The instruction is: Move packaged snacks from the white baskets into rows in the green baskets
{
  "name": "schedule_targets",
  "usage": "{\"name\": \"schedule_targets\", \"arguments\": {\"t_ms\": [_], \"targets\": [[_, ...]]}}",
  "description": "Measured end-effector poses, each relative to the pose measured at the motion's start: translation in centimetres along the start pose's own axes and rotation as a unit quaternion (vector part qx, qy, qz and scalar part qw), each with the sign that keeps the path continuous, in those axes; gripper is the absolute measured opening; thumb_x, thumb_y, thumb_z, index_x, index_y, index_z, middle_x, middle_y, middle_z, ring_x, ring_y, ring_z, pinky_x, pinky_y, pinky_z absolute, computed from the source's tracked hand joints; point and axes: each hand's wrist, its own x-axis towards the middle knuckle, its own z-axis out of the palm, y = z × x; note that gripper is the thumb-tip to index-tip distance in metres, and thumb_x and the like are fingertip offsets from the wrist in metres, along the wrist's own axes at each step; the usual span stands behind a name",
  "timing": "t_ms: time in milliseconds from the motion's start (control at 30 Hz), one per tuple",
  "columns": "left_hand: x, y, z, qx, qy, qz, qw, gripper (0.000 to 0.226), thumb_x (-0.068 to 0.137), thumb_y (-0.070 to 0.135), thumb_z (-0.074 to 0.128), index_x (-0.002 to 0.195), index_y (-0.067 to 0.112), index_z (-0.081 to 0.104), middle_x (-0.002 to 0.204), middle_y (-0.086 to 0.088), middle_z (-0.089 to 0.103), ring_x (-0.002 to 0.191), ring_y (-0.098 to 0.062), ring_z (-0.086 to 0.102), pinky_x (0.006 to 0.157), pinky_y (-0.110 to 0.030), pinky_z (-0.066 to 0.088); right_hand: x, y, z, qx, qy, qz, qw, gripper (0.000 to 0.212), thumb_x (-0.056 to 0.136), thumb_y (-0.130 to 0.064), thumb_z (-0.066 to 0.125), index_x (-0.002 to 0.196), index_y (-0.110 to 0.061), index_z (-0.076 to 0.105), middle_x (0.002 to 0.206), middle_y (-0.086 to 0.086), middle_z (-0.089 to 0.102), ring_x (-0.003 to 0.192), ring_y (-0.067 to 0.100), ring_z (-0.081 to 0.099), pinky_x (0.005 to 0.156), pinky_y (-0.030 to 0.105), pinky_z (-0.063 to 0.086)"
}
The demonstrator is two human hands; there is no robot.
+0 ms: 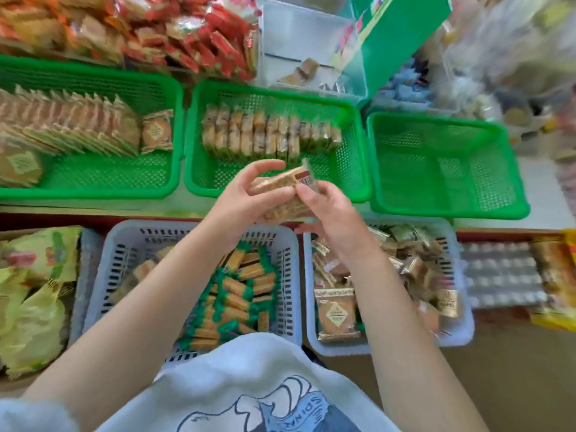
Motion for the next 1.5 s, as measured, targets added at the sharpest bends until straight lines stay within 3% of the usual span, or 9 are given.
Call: {"name": "schedule_targets", "arguments": {"t_ms": [100,233,367,500,633,867,1000,1200,1500], "targets": [[3.3,-1.1,2.0,0.067,0.014,-0.013,0.998,0.055,0.079,0.036,0.079,0.127,0.026,0.054,0.111,-0.006,0.067,0.086,-0.016,0.071,0.072,-0.033,0.059,1.2,0.2,-2.9,-0.027,0.007,0.040,0.999,0.040,0.095,-0.036,0.067,0.120,-0.006,0.061,0.105,0.009,0.071,0.072,0.019,0.070,0.057,0.030,0.054],[9.0,-4.2,3.3,0.182,0.114,-0.041,0.976,0.043,0.091,0.052,0.064,0.119,0.021,0.054,0.108,-0.001,0.065,0.100,-0.022,0.066,0.084,-0.037,0.052,5.3,1.3,-5.2,0.010,0.112,0.048,0.992,0.039,0.091,-0.029,0.073,0.117,-0.006,0.053,0.111,0.014,0.068,0.080,0.026,0.074,0.064,0.032,0.060],[12.7,-7.9,1.3,0.509,0.144,-0.037,0.848,0.055,0.093,0.064,0.051,0.127,0.022,0.060,0.124,0.000,0.065,0.119,-0.023,0.057,0.107,-0.044,0.035,11.9,2.6,-7.2,-0.035,0.229,0.034,0.972,0.044,0.087,-0.026,0.074,0.111,-0.011,0.042,0.107,0.006,0.061,0.084,0.027,0.073,0.073,0.037,0.063],[13.0,-10.1,0.5,0.656,0.080,-0.030,0.750,0.055,0.095,0.069,0.041,0.114,0.026,0.071,0.107,0.004,0.072,0.106,-0.021,0.061,0.105,-0.044,0.027,18.5,3.8,-7.8,-0.125,0.282,0.067,0.949,0.065,0.070,-0.041,0.076,0.116,-0.010,0.042,0.117,0.010,0.059,0.094,0.032,0.069,0.081,0.047,0.060],[13.2,-10.8,0.3,0.643,0.100,-0.019,0.759,0.053,0.094,0.069,0.040,0.106,0.029,0.072,0.102,0.008,0.071,0.104,-0.019,0.059,0.106,-0.044,0.025,23.5,5.0,-7.0,-0.180,0.280,0.109,0.937,0.087,0.085,-0.035,0.076,0.148,-0.003,0.026,0.143,0.017,0.040,0.117,0.031,0.058,0.083,0.028,0.045],[13.2,-10.9,0.3,0.660,0.094,-0.014,0.746,0.054,0.093,0.070,0.036,0.107,0.030,0.070,0.103,0.009,0.068,0.106,-0.016,0.056,0.103,-0.041,0.020,27.1,7.3,-5.3,-0.155,0.206,0.161,0.953,0.083,0.085,-0.048,0.076,0.146,-0.012,0.032,0.151,0.020,0.031,0.121,0.036,0.054,0.086,0.038,0.044],[13.1,-11.1,0.3,0.668,0.091,-0.011,0.739,0.057,0.091,0.071,0.032,0.106,0.030,0.069,0.103,0.010,0.067,0.106,-0.016,0.055,0.103,-0.041,0.021,28.0,7.8,-4.8,-0.057,0.172,0.203,0.962,0.099,0.088,-0.054,0.069,0.160,-0.021,0.008,0.162,0.009,0.025,0.134,0.035,0.050,0.100,0.044,0.052],[13.0,-11.2,0.2,0.672,0.074,-0.016,0.737,0.061,0.090,0.072,0.027,0.106,0.029,0.067,0.108,0.008,0.066,0.107,-0.017,0.054,0.104,-0.043,0.022,29.8,6.3,-4.9,0.051,0.137,0.171,0.974,0.091,0.097,-0.047,0.060,0.159,-0.019,0.000,0.148,0.013,0.048,0.103,0.028,0.070,0.084,0.042,0.061],[13.0,-11.0,0.4,0.684,0.076,-0.014,0.725,0.057,0.094,0.071,0.030,0.107,0.028,0.065,0.111,0.007,0.067,0.110,-0.017,0.054,0.106,-0.044,0.023,25.6,6.0,-5.6,0.074,0.108,0.182,0.975,0.097,0.094,-0.046,0.065,0.160,-0.014,0.001,0.133,0.022,0.059,0.098,0.029,0.072,0.079,0.041,0.063]]}}
